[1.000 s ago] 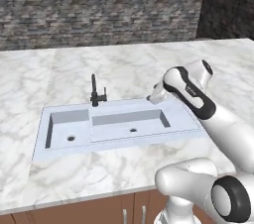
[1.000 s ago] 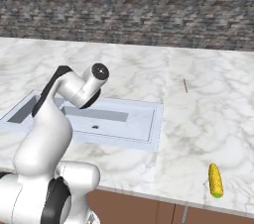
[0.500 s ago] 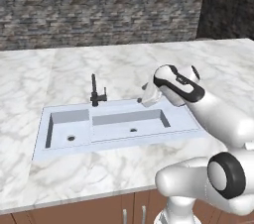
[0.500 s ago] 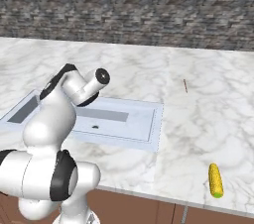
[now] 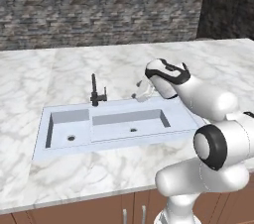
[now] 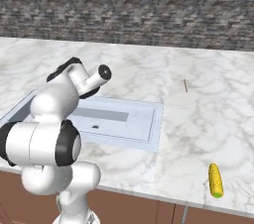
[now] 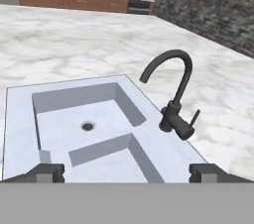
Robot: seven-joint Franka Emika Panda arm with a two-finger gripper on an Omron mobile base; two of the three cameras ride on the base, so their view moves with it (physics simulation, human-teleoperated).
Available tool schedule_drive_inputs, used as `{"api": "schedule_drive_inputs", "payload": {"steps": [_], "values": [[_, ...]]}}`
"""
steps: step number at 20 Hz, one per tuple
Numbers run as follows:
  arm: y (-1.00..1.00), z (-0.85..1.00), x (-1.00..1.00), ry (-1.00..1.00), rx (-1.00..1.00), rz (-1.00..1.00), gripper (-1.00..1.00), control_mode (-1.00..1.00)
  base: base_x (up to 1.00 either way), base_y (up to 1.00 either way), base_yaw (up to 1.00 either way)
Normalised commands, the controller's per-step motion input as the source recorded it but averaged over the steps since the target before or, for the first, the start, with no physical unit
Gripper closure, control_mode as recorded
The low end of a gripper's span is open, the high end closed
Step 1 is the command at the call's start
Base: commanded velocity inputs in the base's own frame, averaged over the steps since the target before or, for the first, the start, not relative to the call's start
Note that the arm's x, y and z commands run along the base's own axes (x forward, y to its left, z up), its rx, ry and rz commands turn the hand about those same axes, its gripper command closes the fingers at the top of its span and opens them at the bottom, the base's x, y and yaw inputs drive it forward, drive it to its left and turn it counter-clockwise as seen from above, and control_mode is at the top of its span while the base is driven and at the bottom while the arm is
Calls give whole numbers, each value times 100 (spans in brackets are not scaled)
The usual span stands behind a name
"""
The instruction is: Turn on the sink faucet. Then move the corn from the counter to the sink. Turn off the sink. Move the vegetable from the sink to the pot next to the stove. Finally move the pot to the front right burner.
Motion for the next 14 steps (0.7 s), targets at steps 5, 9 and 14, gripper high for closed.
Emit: {"api": "schedule_drive_inputs", "payload": {"steps": [5, 9, 14], "values": [[14, -17, 52, -2, 4, 0, -100, -100, 0, 0, 0], [16, -27, 38, -2, 6, 3, -100, -100, 0, 0, 0], [26, -28, 31, -2, 6, 9, -100, -100, 0, 0, 0]]}}
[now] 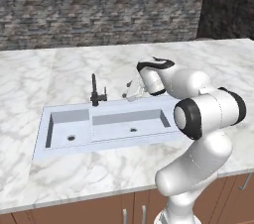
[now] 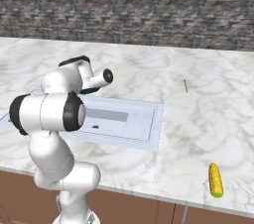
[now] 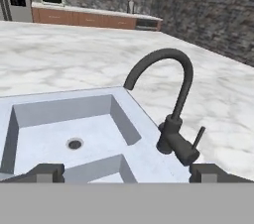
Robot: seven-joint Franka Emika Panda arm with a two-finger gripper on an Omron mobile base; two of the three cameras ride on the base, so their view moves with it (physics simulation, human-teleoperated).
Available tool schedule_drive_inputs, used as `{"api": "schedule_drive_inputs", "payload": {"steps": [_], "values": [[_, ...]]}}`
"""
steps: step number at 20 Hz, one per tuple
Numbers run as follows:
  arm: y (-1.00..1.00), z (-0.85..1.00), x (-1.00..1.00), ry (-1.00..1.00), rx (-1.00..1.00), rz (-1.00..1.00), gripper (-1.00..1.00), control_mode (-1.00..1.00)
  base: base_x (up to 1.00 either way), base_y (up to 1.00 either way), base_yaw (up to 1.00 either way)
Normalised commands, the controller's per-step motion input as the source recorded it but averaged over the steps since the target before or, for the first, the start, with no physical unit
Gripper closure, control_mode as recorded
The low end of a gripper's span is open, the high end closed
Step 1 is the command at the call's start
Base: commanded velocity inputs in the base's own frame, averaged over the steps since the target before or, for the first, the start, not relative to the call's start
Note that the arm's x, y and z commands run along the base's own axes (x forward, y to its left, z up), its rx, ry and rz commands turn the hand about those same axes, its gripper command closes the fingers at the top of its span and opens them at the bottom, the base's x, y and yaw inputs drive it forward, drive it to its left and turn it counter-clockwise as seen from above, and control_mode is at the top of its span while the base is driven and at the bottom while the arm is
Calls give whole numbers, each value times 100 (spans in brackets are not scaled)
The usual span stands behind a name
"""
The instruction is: Turn on the sink faucet. Then move the corn from the counter to the sink. Turn off the sink. Move the vegetable from the sink to the pot next to the stove. Finally move the pot to the front right burner.
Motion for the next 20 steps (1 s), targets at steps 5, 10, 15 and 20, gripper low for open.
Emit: {"api": "schedule_drive_inputs", "payload": {"steps": [5, 10, 15, 20], "values": [[25, -23, 35, 0, 2, 9, -100, -100, 0, 0, 0], [17, -13, 44, 0, 2, 6, -100, -100, 0, 0, 0], [15, -14, 45, 1, 2, 6, -100, -100, 0, 0, 0], [8, -15, 44, 0, 2, 6, -100, -100, 0, 0, 0]]}}
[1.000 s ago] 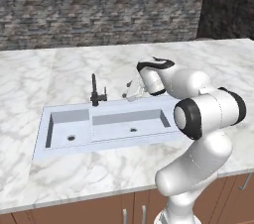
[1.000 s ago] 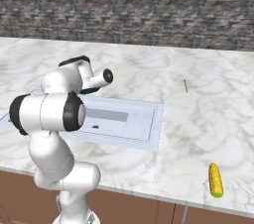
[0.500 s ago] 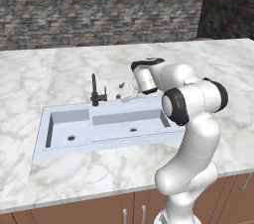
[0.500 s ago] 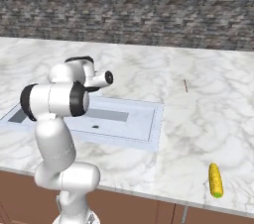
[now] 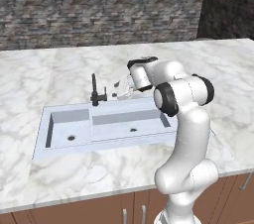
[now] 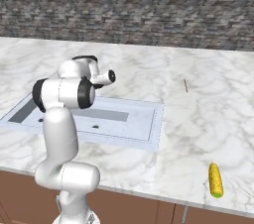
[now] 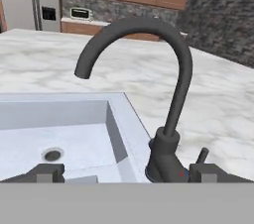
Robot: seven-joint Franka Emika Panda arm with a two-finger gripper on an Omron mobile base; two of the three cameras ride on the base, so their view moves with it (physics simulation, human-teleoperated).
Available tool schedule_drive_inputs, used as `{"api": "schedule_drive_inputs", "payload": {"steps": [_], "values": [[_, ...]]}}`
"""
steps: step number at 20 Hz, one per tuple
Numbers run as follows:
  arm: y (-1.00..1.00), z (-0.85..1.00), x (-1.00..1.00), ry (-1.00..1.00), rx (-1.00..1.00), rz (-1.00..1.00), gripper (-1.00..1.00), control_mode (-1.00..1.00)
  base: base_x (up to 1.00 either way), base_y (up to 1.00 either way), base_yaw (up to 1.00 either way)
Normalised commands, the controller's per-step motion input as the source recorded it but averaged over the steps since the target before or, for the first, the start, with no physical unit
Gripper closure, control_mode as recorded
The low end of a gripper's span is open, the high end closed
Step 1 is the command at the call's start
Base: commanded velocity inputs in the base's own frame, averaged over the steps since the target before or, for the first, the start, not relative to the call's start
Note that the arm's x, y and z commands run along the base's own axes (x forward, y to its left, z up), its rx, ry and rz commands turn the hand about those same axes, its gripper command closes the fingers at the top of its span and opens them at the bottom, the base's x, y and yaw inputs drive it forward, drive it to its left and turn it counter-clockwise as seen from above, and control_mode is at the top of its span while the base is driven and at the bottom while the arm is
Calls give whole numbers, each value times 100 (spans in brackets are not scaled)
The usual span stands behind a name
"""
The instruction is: Turn on the sink faucet. Then move the corn from the counter to the sink. Turn off the sink. Move the vegetable from the sink to the pot next to the stove. Finally move the pot to the front right burner.
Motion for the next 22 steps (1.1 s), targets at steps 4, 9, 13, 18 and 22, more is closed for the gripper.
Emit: {"api": "schedule_drive_inputs", "payload": {"steps": [4, 9, 13, 18, 22], "values": [[6, -18, 40, 0, 1, 6, -100, -100, 0, 0, 0], [9, -18, 31, 0, 0, 5, -100, -100, 0, 0, 0], [11, -17, 26, 0, 0, 3, -100, -100, 0, 0, 0], [14, -14, 23, 0, 0, 0, -100, -100, 0, 0, 0], [14, -11, 21, 0, 0, 0, -100, -100, 0, 0, 0]]}}
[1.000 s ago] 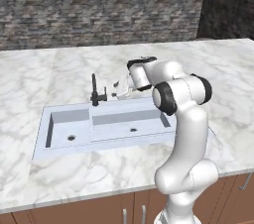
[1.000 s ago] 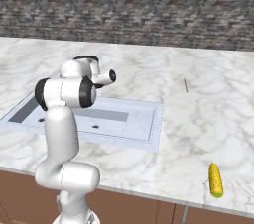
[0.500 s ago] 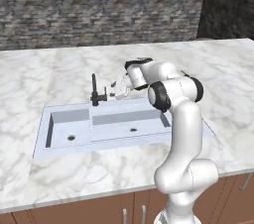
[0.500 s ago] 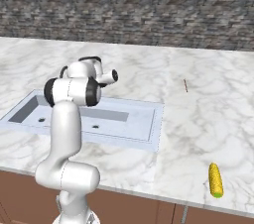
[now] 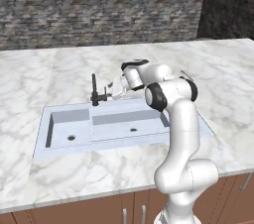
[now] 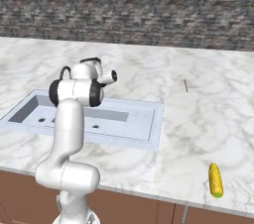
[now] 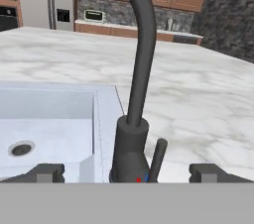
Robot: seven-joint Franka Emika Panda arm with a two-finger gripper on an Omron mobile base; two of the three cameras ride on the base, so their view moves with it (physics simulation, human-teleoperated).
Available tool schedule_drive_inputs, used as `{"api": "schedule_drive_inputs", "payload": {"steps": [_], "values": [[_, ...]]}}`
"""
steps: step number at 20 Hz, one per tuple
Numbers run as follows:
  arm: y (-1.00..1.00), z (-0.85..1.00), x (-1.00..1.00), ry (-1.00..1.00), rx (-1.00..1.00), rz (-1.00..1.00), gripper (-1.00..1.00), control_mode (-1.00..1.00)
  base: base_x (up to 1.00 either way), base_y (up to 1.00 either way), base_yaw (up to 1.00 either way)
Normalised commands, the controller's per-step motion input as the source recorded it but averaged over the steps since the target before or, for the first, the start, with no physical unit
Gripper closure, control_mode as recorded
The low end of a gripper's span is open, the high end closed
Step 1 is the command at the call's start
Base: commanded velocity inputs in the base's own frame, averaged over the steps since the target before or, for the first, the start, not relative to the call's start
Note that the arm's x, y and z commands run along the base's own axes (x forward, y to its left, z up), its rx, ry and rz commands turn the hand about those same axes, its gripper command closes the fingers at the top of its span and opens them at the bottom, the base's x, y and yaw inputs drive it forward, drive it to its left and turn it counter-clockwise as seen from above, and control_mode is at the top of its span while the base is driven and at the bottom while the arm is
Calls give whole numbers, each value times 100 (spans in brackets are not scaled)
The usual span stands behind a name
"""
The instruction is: Turn on the sink faucet. Then move the corn from the counter to the sink. Turn off the sink. Move the vegetable from the sink to the pot next to the stove. Finally move the pot to the front right burner.
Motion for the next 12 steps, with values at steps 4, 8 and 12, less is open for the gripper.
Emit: {"api": "schedule_drive_inputs", "payload": {"steps": [4, 8, 12], "values": [[8, -8, 14, 0, 0, 0, -100, -100, 0, 0, 0], [7, -9, 9, 0, 0, 0, -100, -100, 0, 0, 0], [11, -12, 14, 0, 0, 0, -100, -100, 0, 0, 0]]}}
